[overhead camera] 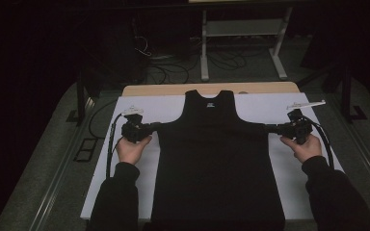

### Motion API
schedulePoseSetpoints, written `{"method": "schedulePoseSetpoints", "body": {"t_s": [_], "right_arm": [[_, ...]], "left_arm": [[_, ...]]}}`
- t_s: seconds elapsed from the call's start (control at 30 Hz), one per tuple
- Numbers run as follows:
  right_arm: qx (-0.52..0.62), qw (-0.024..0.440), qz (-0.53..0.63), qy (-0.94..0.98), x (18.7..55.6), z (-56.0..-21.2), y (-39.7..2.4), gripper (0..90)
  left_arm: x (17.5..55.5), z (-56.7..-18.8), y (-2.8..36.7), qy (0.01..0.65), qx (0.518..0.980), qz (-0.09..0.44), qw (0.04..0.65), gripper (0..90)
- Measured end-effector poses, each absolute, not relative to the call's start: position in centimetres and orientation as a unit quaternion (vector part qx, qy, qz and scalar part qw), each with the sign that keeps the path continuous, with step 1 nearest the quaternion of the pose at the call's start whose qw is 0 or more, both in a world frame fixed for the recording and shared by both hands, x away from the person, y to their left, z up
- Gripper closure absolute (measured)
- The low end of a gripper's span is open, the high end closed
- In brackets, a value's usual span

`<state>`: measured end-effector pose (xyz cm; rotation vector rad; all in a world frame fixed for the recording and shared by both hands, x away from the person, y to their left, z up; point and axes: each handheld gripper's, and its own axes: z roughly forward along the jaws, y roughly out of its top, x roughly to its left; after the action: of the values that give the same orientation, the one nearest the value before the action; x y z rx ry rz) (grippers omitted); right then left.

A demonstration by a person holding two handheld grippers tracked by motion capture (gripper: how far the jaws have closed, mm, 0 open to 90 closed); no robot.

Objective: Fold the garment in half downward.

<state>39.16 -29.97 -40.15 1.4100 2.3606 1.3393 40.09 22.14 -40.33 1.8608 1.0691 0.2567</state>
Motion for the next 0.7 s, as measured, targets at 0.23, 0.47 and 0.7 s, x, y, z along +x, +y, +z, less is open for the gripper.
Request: {"method": "schedulePoseSetpoints", "body": {"t_s": [0.23, 0.47, 0.7], "right_arm": [[0.462, 0.046, 0.444, 0.766, 38.5, -39.9, -30.2, 84.3], [0.462, 0.042, 0.45, 0.763, 37.9, -39.9, -30.3, 84.3], [0.459, 0.043, 0.454, 0.762, 37.3, -39.6, -30.3, 84.3]], "left_arm": [[39.2, -39.9, 22.2, 0.433, 0.758, 0.1, 0.478, 85.2], [38.6, -39.9, 22.4, 0.436, 0.755, 0.094, 0.481, 85.1], [38.1, -39.7, 22.6, 0.433, 0.755, 0.092, 0.483, 85.1]]}}
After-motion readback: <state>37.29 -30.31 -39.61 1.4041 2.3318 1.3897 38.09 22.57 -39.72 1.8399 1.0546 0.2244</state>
